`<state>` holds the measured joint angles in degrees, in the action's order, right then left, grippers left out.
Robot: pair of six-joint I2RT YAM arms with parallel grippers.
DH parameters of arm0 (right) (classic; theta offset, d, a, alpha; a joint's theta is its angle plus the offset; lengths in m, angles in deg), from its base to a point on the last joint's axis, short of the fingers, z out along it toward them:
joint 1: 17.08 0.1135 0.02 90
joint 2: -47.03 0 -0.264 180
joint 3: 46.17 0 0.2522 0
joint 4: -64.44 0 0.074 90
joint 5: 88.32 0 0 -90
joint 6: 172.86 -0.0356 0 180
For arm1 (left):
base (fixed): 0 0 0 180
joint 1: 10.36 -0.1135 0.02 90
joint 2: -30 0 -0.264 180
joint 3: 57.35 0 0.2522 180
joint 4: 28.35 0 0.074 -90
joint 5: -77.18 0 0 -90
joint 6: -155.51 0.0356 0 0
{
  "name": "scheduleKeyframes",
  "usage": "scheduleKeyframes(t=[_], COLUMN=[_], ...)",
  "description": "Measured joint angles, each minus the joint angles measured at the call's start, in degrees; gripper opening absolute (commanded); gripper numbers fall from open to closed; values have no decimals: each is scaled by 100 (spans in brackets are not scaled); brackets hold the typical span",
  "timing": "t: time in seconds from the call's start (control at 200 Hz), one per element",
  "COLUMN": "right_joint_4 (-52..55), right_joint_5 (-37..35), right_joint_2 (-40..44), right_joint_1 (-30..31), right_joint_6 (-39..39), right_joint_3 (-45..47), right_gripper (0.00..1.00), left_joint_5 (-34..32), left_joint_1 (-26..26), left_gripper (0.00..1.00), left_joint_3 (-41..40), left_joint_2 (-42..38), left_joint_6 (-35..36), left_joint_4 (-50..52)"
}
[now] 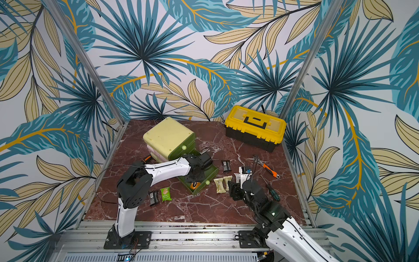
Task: Take the cookies out of the drawer
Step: Pick up the cookie from the drawer.
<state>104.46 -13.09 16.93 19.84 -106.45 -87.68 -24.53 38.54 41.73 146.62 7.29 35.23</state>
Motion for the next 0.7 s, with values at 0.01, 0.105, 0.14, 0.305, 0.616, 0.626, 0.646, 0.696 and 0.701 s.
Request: scheduleKeyframes(t=[0.01,0.105,0.14,0.305,0.616,0.626,0.646,0.696,0.701], right_joint_4=[0,2,2,13,28,28,31,33,31], right_joint_5=[2,2,2,11,48,48,48,50,50], right_joint_2=[0,0,0,4,92,92,92,94,96], right_joint_1=[0,0,0,0,0,0,0,0,0], right_joint_6=[0,-2,0,-2,-44,-42,-44,-44,-44], right_joint_3=[0,0,0,0,11,13,13,13,13], right_gripper=[65,65,65,65,66,66,65,65,65], left_joint_5=[-2,-31,-37,-96,-260,-267,-284,-313,-317], left_joint_1=[0,0,0,0,24,26,31,46,50], left_gripper=[38,37,37,37,37,37,37,37,37], left_joint_3=[0,0,0,11,249,264,291,310,310], left_joint_2=[-2,-4,-4,-48,-313,-326,-354,-439,-457], left_joint_6=[0,17,24,37,92,96,101,120,118], left_joint_4=[4,48,66,129,330,341,367,398,404])
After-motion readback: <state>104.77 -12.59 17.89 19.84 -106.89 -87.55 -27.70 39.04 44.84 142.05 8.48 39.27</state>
